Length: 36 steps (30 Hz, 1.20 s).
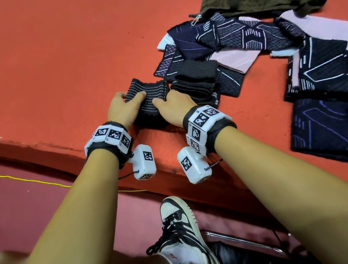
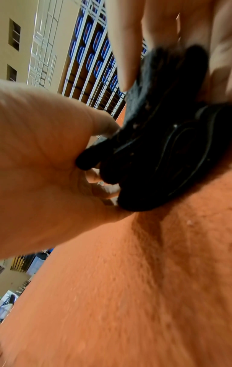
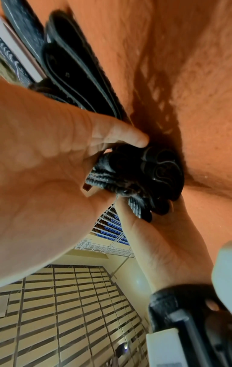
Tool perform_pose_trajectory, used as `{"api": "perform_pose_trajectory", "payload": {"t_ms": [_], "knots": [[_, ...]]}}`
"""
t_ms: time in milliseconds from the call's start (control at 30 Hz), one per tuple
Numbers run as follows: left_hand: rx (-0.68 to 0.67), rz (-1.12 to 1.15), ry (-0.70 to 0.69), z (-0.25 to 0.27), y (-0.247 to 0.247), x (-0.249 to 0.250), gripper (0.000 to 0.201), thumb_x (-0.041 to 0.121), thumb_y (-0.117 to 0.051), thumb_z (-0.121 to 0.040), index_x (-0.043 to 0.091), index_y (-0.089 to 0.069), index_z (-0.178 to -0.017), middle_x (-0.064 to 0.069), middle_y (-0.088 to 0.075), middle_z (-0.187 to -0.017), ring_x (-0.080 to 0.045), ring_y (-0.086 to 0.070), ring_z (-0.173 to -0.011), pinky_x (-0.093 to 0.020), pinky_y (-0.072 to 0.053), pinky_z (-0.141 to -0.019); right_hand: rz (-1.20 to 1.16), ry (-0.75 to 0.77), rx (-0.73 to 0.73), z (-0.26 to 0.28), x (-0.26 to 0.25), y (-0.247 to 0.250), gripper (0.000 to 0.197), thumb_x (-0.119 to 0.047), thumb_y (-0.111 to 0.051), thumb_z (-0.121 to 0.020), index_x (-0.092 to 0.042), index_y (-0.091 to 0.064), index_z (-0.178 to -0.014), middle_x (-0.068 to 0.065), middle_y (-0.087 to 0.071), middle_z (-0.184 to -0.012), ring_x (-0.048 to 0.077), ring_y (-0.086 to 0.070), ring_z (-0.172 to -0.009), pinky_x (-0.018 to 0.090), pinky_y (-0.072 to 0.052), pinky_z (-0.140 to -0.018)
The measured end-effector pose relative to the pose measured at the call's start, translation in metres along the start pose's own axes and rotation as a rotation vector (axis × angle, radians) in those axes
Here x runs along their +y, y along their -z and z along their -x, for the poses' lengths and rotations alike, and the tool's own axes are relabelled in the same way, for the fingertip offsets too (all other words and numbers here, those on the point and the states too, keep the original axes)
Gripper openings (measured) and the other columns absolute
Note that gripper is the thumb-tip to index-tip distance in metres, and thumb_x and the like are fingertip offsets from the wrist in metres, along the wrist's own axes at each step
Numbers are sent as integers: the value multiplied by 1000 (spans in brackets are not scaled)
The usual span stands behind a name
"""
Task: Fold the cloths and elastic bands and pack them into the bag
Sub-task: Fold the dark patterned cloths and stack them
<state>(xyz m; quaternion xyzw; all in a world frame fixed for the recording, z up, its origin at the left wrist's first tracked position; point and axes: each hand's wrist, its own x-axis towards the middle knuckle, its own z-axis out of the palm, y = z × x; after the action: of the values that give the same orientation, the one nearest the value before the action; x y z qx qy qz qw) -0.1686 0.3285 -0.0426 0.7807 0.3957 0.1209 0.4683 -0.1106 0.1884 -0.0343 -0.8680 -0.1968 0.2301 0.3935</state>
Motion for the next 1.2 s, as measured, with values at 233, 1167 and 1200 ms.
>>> {"api": "perform_pose_trajectory", "payload": {"t_ms": [233,1167,1200], "knots": [[72,-13,-22,-22,0,12,41,50,-68,-84,18,-56,-106,-1,-68,-100,-23,-67,-98,-39,-54,-90,-28,9,30,-11,-12,-4,58,-36,-49,-97,7,-39,-135,22,-57,-128,36,-56,-115,30,-38,-78],[64,-86,-45,-41,-32,35,50,48,-65,-86,13,-57,-121,-4,-67,-111,-24,-64,-105,-38,-51,-94,94,124,48,-6,3,45,27,-19,-49,-80,-13,-65,-101,11,-70,-89,31,-68,-81,40,-57,-80],[65,-81,-46,-40,-31,35,49,47,-66,-85,14,-57,-120,-2,-67,-109,-23,-65,-103,-37,-52,-93,81,128,40,-5,4,49,24,-18,-49,-79,-15,-68,-95,10,-70,-88,30,-69,-80,41,-58,-79]]}}
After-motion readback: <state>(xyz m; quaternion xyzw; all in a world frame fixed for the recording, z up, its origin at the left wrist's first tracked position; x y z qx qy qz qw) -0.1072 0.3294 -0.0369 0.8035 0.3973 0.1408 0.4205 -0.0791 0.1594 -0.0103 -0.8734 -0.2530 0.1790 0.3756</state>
